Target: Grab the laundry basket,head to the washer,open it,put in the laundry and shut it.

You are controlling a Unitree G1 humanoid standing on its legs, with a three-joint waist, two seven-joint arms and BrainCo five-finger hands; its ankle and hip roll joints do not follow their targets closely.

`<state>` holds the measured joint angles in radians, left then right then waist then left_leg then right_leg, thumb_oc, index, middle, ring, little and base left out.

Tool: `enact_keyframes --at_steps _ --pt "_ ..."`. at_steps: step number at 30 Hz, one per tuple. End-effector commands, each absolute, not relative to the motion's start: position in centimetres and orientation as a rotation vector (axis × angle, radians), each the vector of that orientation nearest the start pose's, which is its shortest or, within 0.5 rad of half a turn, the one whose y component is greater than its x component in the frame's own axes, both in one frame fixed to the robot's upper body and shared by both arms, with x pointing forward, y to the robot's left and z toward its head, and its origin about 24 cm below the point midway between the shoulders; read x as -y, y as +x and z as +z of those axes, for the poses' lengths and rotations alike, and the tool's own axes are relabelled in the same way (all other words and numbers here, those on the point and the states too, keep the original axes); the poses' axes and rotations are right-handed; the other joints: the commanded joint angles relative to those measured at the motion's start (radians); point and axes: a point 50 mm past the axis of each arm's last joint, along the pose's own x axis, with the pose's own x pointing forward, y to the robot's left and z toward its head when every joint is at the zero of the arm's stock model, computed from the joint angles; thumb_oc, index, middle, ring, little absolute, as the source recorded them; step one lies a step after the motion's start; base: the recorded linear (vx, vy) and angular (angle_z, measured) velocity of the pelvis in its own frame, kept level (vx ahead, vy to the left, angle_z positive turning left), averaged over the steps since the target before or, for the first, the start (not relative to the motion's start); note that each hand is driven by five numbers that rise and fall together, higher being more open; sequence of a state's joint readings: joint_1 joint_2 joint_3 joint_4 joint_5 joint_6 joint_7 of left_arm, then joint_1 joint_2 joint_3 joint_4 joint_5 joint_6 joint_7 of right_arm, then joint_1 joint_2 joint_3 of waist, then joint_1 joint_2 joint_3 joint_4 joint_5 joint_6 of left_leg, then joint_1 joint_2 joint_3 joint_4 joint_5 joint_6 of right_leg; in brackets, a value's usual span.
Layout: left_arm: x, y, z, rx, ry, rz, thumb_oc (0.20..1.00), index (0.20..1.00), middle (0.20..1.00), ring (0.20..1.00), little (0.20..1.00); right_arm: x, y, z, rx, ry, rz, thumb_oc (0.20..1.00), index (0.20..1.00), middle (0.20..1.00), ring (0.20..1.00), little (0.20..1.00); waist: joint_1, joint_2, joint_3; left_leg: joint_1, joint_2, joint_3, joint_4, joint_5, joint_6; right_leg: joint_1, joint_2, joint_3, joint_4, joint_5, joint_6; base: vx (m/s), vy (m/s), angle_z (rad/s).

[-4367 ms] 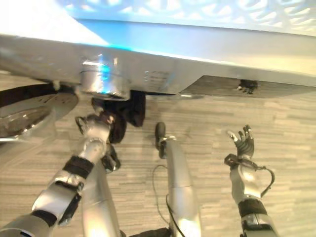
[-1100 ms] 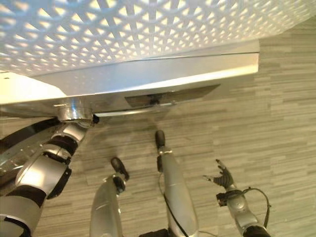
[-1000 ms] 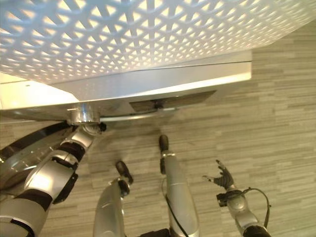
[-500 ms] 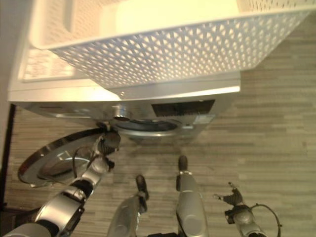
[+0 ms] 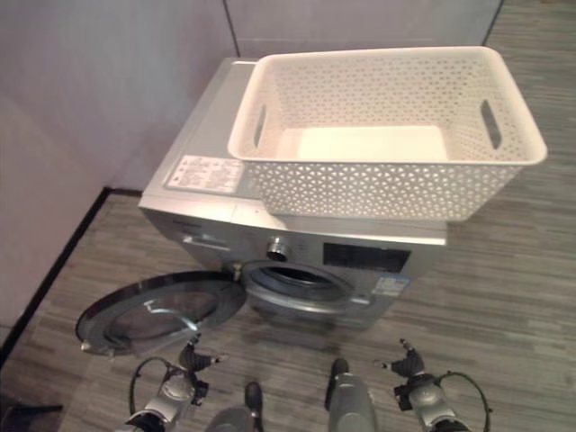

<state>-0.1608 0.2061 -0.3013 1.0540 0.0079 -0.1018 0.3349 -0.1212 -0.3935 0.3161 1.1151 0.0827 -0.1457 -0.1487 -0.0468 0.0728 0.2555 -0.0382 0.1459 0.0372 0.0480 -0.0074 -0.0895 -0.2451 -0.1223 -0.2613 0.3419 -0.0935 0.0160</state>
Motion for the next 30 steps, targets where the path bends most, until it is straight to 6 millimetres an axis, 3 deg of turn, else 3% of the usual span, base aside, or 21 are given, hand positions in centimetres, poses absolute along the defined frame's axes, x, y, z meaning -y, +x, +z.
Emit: enact_keyframes --at_steps 1,6,10,11,16,20,22,23,25,26,30 --pt "-19.8 24.1 -8.4 -0.524 0.522 0.073 1.0 1.0 1.0 1.0 1.0 27.6 17.0 -11.5 -0.86 -0.548 -0.078 1.0 1.0 1.0 1.0 1.0 -0.017 -0.071 0.033 -0.05 -0.06 0.005 0.121 -0.019 -0.015 0.117 -0.037 0.026 -0.205 0.079 0.102 -0.05 0.094 0.06" --pt "-18.2 24.2 -6.8 -0.389 0.633 -0.112 1.0 1.0 1.0 1.0 1.0 28.6 15.1 -12.2 -0.943 -0.499 -0.158 1.0 1.0 1.0 1.0 1.0 -0.012 -0.066 0.017 -0.021 -0.09 0.015 0.172 -0.113 0.02 0.134 -0.068 0.043 -0.192 0.099 0.126 0.01 0.211 0.14" --pt "-17.9 24.4 -5.7 -0.301 0.784 -0.203 1.0 1.0 1.0 1.0 1.0 28.8 14.2 -12.5 -0.97 -0.476 -0.185 1.0 1.0 1.0 1.0 1.0 -0.006 -0.07 0.023 -0.038 -0.107 0.025 0.221 -0.151 0.037 0.125 -0.092 0.061 -0.183 0.116 0.143 -0.03 0.185 0.01" --pt "-16.9 25.1 -3.8 -0.104 1.06 -0.343 1.0 1.0 1.0 1.0 1.0 28.8 14.2 -12.5 -0.961 -0.468 -0.209 1.0 1.0 1.0 1.0 1.0 -0.001 -0.072 0.035 -0.054 -0.12 0.028 0.257 -0.181 0.049 0.109 -0.108 0.084 -0.162 0.121 0.158 -0.06 0.144 -0.01" --pt "-15.6 24.3 -3.8 -0.041 1.102 -0.461 1.0 1.0 1.0 1.0 1.0 28.3 12.9 -13.3 -1.002 -0.414 -0.249 1.0 1.0 1.0 1.0 1.0 0.005 -0.084 0.03 -0.063 -0.157 0.043 0.27 -0.214 0.073 0.106 -0.139 0.117 -0.198 0.165 0.182 -0.01 0.191 -0.02" --pt "-15.5 23.2 -4.9 -0.066 1.121 -0.494 1.0 1.0 1.0 1.0 1.0 26.9 13.6 -13.5 -0.985 -0.41 -0.206 1.0 1.0 1.0 1.0 1.0 0.008 -0.092 0.02 -0.058 -0.168 0.07 0.225 -0.203 0.08 0.093 -0.158 0.139 -0.28 0.233 0.204 -0.03 0.12 -0.16" --pt "-15.8 23.3 -4.5 -0.058 1.133 -0.5 1.0 1.0 1.0 1.0 1.0 26.4 14.1 -13.5 -0.968 -0.417 -0.178 1.0 1.0 1.0 1.0 1.0 0.008 -0.085 0.019 -0.066 -0.159 0.074 0.21 -0.181 0.088 0.078 -0.143 0.16 -0.254 0.212 0.203 -0.09 0.088 -0.31" --pt "-15.8 23.4 -4.4 -0.051 1.141 -0.507 1.0 1.0 1.0 1.0 1.0 26.3 14.0 -13.5 -0.969 -0.414 -0.172 1.0 1.0 1.0 1.0 1.0 0.007 -0.077 0.018 -0.065 -0.157 0.07 0.199 -0.176 0.093 0.084 -0.114 0.187 -0.207 0.18 0.196 -0.06 0.071 -0.1" --pt "-16.4 23.1 -4.5 -0.063 1.156 -0.5 1.0 1.0 1.0 1.0 1.0 26.0 12.7 -14.0 -0.997 -0.4 -0.165 1.0 1.0 1.0 1.0 1.0 0.028 -0.073 -0.022 -0.059 -0.16 0.065 0.14 -0.135 0.104 0.125 -0.048 0.196 -0.087 0.069 0.166 -0.06 0.036 0.09" --pt "-16.8 23.1 -4.4 -0.067 1.145 -0.47 1.0 1.0 1.0 1.0 1.0 26.0 12.3 -14.2 -1.014 -0.415 -0.155 1.0 1.0 1.0 1.0 1.0 0.036 -0.076 -0.04 -0.047 -0.158 0.062 0.111 -0.122 0.103 0.155 -0.025 0.193 -0.09 0.036 0.162 -0.02 -0.042 0.07" --pt "-18.2 23.2 -4.0 -0.076 1.123 -0.376 1.0 1.0 1.0 1.0 1.0 26.7 12.2 -13.9 -0.997 -0.448 -0.162 1.0 1.0 1.0 1.0 1.0 0.044 -0.092 -0.048 -0.065 -0.139 0.049 0.104 -0.09 0.085 0.186 0.01 0.229 -0.202 0.033 0.142 -0.1 -0.197 -0.07"
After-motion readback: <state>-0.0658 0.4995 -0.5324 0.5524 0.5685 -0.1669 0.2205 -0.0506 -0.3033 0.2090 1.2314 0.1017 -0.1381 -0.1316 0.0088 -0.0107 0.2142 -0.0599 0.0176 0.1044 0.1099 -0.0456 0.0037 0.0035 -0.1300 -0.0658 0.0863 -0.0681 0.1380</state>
